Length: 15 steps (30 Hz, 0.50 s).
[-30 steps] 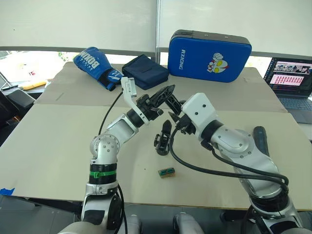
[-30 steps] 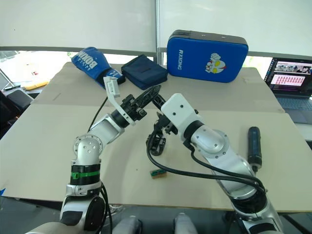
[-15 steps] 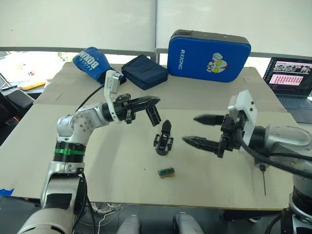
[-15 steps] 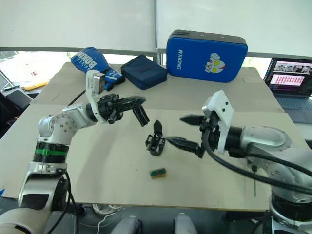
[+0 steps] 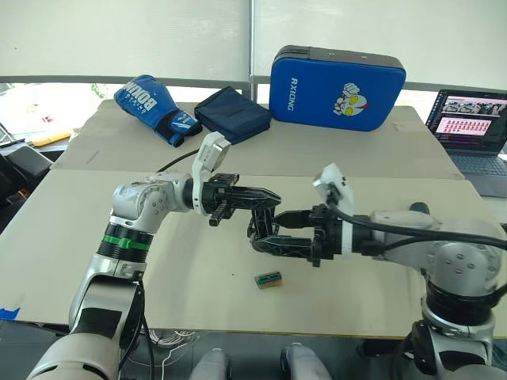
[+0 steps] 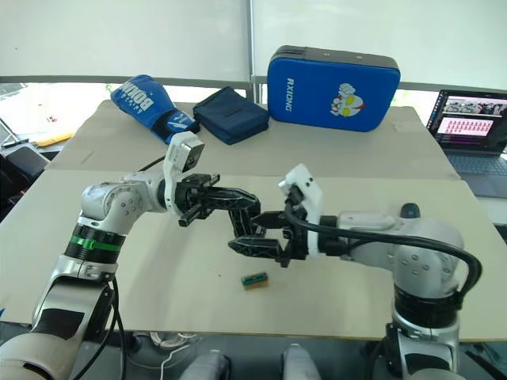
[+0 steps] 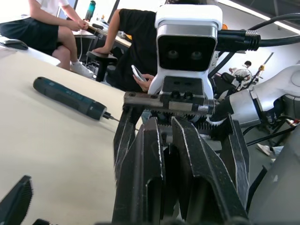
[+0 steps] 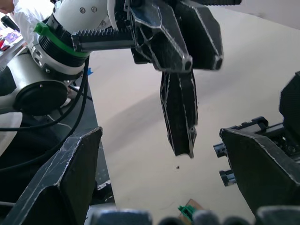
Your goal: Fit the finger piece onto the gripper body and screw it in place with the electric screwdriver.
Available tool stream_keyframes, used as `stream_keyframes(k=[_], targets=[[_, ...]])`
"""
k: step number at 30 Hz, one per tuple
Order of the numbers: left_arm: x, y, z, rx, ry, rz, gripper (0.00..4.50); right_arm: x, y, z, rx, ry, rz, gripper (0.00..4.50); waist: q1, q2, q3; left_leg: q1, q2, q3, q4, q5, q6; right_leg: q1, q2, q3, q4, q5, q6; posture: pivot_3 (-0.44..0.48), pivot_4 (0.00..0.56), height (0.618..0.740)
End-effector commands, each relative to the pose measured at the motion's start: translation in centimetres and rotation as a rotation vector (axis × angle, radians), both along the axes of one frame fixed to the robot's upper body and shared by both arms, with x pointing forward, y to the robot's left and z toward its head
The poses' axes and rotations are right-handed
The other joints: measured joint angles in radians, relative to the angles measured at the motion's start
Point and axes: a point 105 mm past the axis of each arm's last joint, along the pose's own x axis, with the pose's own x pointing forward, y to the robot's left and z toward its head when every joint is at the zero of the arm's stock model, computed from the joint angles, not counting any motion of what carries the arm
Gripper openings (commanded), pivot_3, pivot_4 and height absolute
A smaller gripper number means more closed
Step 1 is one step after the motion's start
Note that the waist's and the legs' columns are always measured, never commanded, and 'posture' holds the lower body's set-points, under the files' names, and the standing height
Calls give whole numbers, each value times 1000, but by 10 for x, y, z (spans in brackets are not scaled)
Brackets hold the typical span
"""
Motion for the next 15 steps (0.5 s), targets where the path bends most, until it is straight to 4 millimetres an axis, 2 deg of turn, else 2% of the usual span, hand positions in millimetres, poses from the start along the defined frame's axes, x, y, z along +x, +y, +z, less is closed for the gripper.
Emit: stream_keyframes(k=[1, 10, 14, 15], targets=[[-7, -1, 5, 7, -33, -39, 0, -1, 8, 5, 1, -8, 27, 4445, -3, 0, 0, 0, 0, 0, 0, 0, 0, 0, 0, 0, 0, 0, 0, 0, 150, 740], [-12, -1, 0, 39, -29, -49, 0, -2, 14, 3, -20, 19, 58, 4445, -11, 0, 0, 0, 0, 0, 0, 0, 0, 0, 0, 0, 0, 0, 0, 0, 150, 740], [-12, -1, -2, 39, -30, -40, 0, -1, 12, 1, -22, 31, 55, 3362, -15, 0, 0, 0, 0, 0, 0, 0, 0, 0, 0, 0, 0, 0, 0, 0, 150, 740], [-12, -1, -2, 38, -28, -38, 0, -2, 11, 1, -25, 34, 57, 2961, -16, 0, 0, 0, 0, 0, 0, 0, 0, 0, 0, 0, 0, 0, 0, 0, 150, 740]])
